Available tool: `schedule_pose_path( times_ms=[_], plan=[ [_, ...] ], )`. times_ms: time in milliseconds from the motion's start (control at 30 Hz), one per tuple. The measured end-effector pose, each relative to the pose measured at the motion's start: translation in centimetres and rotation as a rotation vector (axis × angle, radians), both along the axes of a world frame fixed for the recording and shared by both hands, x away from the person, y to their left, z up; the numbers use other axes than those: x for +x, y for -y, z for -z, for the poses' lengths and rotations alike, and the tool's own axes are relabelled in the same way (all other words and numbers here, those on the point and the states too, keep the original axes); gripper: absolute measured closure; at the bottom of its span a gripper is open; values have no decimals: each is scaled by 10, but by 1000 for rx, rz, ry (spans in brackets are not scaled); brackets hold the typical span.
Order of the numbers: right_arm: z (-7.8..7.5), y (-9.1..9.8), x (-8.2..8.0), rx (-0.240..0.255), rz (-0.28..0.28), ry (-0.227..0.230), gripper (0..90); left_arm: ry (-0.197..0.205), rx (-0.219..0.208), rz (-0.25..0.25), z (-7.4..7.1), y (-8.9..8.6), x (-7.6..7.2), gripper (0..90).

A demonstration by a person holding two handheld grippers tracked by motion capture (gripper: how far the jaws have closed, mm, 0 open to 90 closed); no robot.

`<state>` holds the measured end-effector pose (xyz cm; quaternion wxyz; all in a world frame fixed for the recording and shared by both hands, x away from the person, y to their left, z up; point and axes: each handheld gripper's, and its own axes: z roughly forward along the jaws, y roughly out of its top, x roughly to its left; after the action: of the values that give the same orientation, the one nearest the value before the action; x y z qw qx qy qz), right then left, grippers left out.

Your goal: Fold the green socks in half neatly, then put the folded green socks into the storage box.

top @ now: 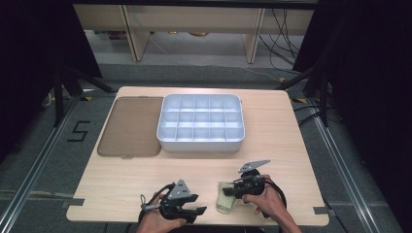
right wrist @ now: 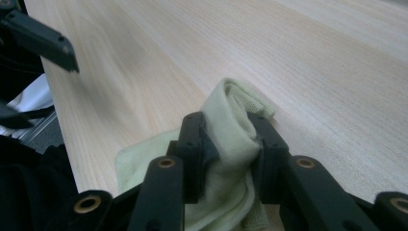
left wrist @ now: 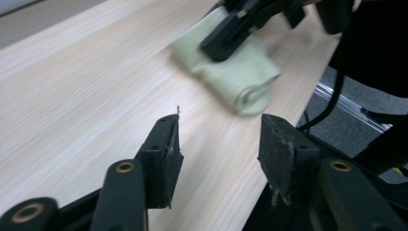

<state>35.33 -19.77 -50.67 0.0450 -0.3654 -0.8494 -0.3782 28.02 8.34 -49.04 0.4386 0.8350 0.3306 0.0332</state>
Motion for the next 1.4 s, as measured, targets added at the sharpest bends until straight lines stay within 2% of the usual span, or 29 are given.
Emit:
schedule_pose_path(
  times_ms=[100,133,167,200,233,267,333,367,400,500,600,633,667,767,867,900,1000,1033,1067,1100,1133,1167,1200,1233,1267,1300,1333,1400],
  plan=[
    [0,0,0,3,3,2,712,-5,2,-23,2,-11,-1,462],
    [0,0,-1,8,7,7,714,9,27,-12,1,-16,-1,456],
    [0,0,-1,8,2,7,716,-6,9,-38,2,-17,-2,447],
    [0,0,-1,15,-8,6,718,2,11,-37,3,-20,-1,438],
    [-1,-1,-2,6,2,11,720,-14,13,-55,4,-22,-1,427],
    [-1,-1,-2,7,-6,14,722,-4,20,-57,4,-24,0,420],
    [-3,-1,-3,0,-3,26,725,-16,37,-71,5,-27,0,401],
    [-3,-1,-3,1,-11,34,725,-6,59,-70,6,-30,2,392],
    [-4,-2,-3,-4,-9,37,725,-14,48,-83,7,-30,2,385],
    [-7,-3,-5,-7,-16,58,726,-15,56,-89,6,-33,3,369],
    [-10,-4,-8,-2,-12,74,726,-14,45,-122,6,-33,4,352],
    [-11,-5,-9,8,-7,75,726,-6,62,-127,6,-35,5,349],
    [-13,-4,-9,-4,-18,91,726,-6,64,-116,6,-36,6,346],
    [-15,-3,-10,-1,-13,109,726,-4,53,-137,8,-37,7,344],
    [-18,-2,-10,4,-14,119,726,5,80,-141,8,-39,8,344],
    [-18,-1,-10,7,-12,138,726,-7,78,-145,8,-39,7,344],
    [-23,-1,-12,12,-1,129,726,-3,69,-159,10,-39,8,339],
    [-24,0,-10,11,-11,157,726,1,74,-157,9,-39,8,336],
    [-25,0,-11,18,-7,158,726,-7,71,-164,10,-39,8,331],
    [-26,0,-11,18,-11,155,726,2,91,-164,10,-41,9,327],
    [-27,1,-11,14,-7,161,726,-2,87,-162,9,-41,8,323],
    [-28,0,-13,23,2,144,726,4,105,-146,9,-42,9,319],
    [-28,1,-11,27,-9,167,726,-1,99,-158,9,-42,9,316],
    [-29,2,-10,19,-6,170,726,-4,99,-171,10,-42,9,313],
    [-30,1,-12,28,7,161,726,-2,90,-162,11,-42,10,312],
    [-31,3,-9,23,-6,184,726,-1,104,-150,10,-43,10,312],
    [-32,3,-9,24,-4,188,725,10,108,-146,10,-44,11,310],
    [-34,3,-8,30,4,193,725,-7,94,-173,11,-43,10,302]
  ],
)
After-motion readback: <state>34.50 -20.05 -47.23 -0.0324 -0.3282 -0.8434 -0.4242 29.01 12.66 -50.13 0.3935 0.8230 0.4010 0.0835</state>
